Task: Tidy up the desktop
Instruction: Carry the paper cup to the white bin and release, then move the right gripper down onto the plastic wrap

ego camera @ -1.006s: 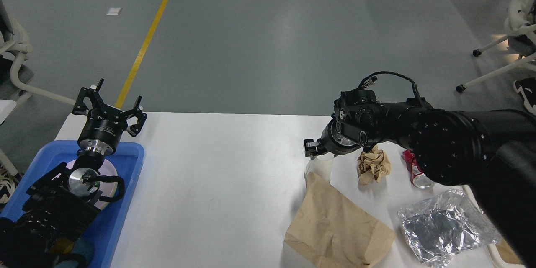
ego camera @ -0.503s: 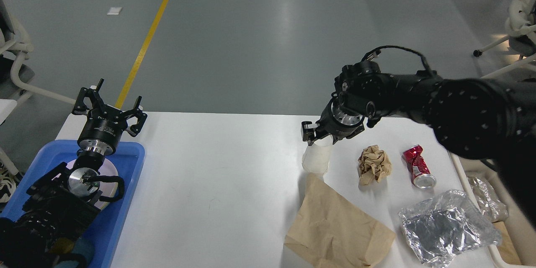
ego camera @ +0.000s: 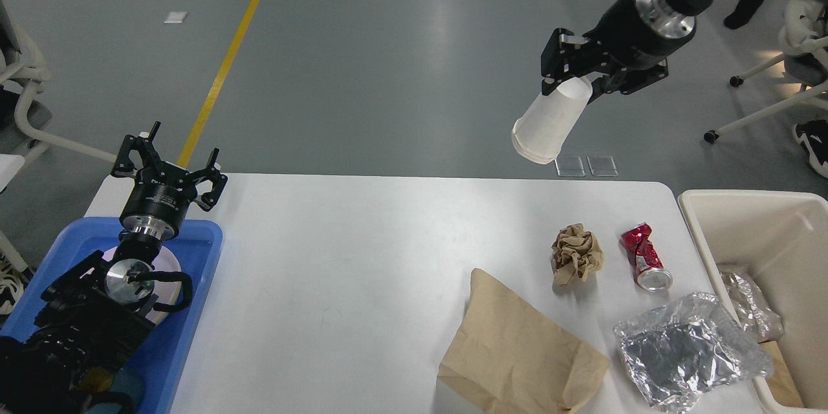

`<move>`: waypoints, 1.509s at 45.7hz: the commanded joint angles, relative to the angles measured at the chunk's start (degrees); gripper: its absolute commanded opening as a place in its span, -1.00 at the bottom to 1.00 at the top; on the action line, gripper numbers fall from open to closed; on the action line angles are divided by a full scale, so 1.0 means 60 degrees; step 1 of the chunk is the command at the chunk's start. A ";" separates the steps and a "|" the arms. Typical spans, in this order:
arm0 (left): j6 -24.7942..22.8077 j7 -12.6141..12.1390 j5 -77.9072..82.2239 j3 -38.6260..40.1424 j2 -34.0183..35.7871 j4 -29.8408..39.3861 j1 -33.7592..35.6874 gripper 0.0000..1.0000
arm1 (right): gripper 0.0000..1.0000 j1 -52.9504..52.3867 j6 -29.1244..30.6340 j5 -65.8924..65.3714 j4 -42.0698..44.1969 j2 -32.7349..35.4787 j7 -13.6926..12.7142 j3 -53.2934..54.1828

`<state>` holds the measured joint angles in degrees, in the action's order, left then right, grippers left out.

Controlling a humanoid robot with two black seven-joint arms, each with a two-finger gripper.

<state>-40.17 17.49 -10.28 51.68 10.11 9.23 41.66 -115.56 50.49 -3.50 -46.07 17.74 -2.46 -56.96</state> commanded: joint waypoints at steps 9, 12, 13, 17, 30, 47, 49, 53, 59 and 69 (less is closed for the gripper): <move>0.0000 0.0000 0.0000 0.0000 0.0000 0.0000 0.0000 0.93 | -1.00 0.2281 -0.0841 -0.0281 0.1847 0.2418 -0.0014 -0.0380; 0.0000 0.0000 0.0000 0.0000 0.0000 0.0000 0.0000 0.93 | -1.00 0.3174 -0.1221 -0.0281 0.2185 0.2931 0.0000 -0.0366; 0.0000 0.0000 0.0000 0.0000 0.0000 0.0000 0.0000 0.93 | -1.00 0.3496 -0.1353 -0.0281 0.2273 0.3092 0.0000 -0.0336; 0.0000 0.0000 0.0000 0.0000 0.0000 0.0000 0.0000 0.93 | -1.00 0.4756 -0.2099 -0.0281 0.2683 0.3562 0.0000 -0.0248; 0.0000 0.0000 0.0000 0.0000 0.0000 0.0000 0.0000 0.93 | -0.63 0.8272 -0.5454 -0.0266 0.2874 0.3563 0.0030 0.0191; 0.0000 0.0000 0.0000 0.0000 0.0000 0.0000 0.0000 0.93 | 1.00 1.0896 -0.7067 -0.0251 0.4997 0.1864 0.0044 0.0294; 0.0000 0.0000 0.0000 0.0000 0.0000 0.0000 0.0000 0.93 | 1.00 1.0984 -0.7067 -0.0251 0.5072 0.1849 0.0044 0.0294; 0.0000 0.0000 0.0000 0.0000 0.0000 0.0000 0.0000 0.93 | 1.00 1.0926 -0.7009 -0.0251 0.5013 0.1849 0.0044 0.0294; 0.0000 0.0000 0.0000 0.0000 0.0000 0.0000 0.0000 0.93 | 1.00 1.0356 -0.6892 -0.0310 0.4692 0.1629 0.0015 0.0075; 0.0000 0.0000 0.0000 0.0000 0.0000 0.0000 0.0000 0.93 | 1.00 0.6917 -0.5444 -0.0808 0.1575 0.1863 0.0030 -0.1931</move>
<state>-40.17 17.49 -10.28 51.68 10.11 9.23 41.66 -61.77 12.16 -7.64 -25.24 27.73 -2.36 -62.17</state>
